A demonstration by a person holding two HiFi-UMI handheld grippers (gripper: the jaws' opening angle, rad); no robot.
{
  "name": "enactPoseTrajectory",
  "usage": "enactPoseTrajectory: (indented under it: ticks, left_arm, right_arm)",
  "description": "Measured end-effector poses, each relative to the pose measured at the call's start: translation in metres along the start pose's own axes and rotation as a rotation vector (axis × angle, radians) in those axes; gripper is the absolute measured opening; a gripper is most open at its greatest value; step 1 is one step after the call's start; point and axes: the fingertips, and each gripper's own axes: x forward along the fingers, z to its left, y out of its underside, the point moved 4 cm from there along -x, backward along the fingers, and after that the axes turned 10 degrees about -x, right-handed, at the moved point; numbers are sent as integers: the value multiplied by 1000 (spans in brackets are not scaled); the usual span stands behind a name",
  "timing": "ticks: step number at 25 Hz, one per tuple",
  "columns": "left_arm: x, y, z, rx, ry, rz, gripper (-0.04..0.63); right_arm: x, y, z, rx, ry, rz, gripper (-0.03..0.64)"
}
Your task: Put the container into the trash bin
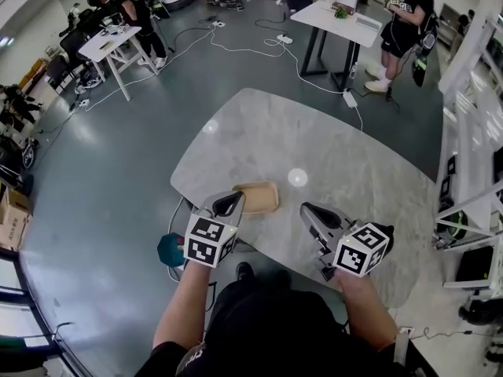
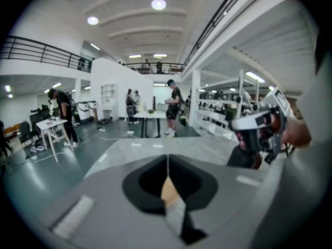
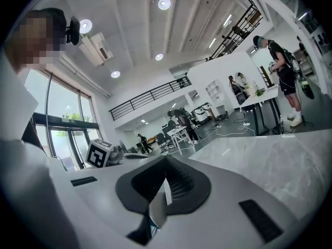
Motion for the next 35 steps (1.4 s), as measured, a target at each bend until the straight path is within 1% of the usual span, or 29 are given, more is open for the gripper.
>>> enactPoseTrajectory:
  ticks: [4,6,7,9,13,18,22,24,28,30,32,35]
  left_arm:
    - [25,16,1,39,75,83,28]
    - [35,30,0,52,125,138,80]
    - [41,38,0,54,147,166,95]
    - [56,53,1,57,179,221,104]
    - [85,85,2,84,221,314,129]
    - [108,119,0,169,273,391,147]
    - [124,149,13,215,286,506,172]
    - [132,165,14,273,292,563,175]
    - [146,192,13,455,298,648,175]
    - [152,199,15,523,281,670,172]
    - [156,201,16,547,256,672,142]
    - [155,196,12,542,241,651,57]
  right_arm:
    - [9,5,-8,33,34,17,-6]
    - [14,10,-7,46,47,34,-6]
    - [16,13,-7,52,51,44,-6]
    - [20,20,-9,62,54,66,-6]
    - [20,34,-14,80,66,104,-6]
    - [11,47,-13,109,114,126,-6]
    - [11,55,-14,127,143,142,-6]
    - [8,58,-14,137,153,143,-6]
    - [2,66,-13,143,161,144,-6]
    - [-2,69,-11,145,165,145,-6]
    - [-8,71,-10,149,171,143,-6]
    - [-15,73,-11,153,172,135,-6]
